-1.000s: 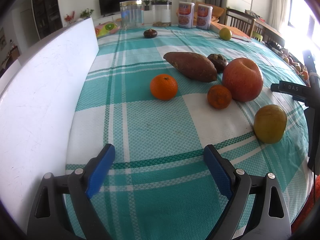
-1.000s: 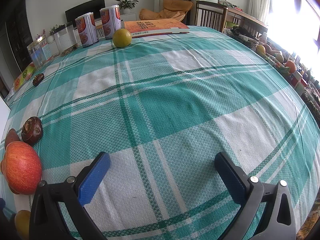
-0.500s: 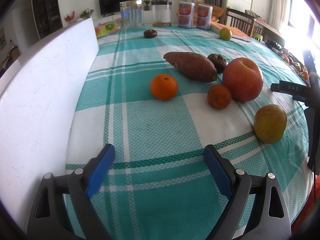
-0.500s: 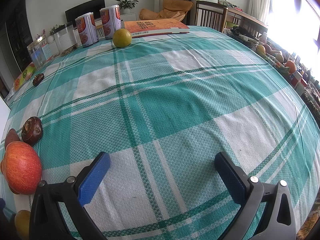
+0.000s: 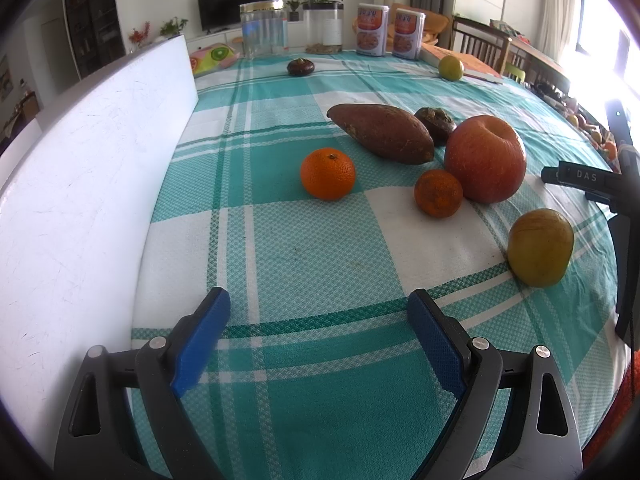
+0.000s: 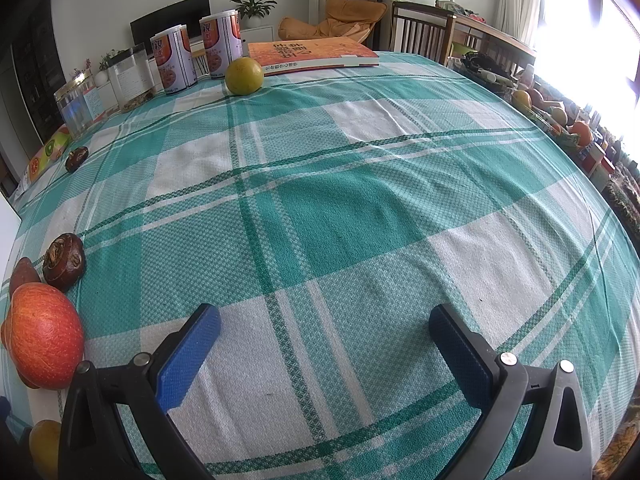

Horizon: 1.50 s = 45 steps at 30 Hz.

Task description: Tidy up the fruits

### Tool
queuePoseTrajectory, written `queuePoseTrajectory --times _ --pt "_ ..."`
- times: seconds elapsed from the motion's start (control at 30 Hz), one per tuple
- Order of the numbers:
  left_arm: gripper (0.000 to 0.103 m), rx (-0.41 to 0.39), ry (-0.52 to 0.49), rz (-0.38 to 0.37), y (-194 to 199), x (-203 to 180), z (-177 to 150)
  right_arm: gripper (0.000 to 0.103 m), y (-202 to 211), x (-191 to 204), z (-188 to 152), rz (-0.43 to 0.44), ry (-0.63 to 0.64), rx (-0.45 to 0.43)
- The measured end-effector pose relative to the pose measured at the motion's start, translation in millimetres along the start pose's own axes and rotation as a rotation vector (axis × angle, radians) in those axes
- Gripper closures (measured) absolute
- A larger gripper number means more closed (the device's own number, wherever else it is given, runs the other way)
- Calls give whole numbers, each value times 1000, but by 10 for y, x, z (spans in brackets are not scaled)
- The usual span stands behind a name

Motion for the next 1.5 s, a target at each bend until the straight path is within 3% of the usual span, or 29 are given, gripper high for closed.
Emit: queuePoseTrajectory --times 1.27,1.5 --pt "11 -1 2 -1 1 -3 -1 0 0 2 0 0 0 0" --pt "11 19 85 -65 44 84 32 0 -1 1 1 0 0 0"
Point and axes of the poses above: each gripper's, at about its wrist camera, not at the fingertips, and y roughly against the way its jaws point, x to its left, z to its top, the point moved 4 cm from there along -y, roughly the way its jaws point, and after that the axes turned 7 degrees about -x, right-handed, at the moved point
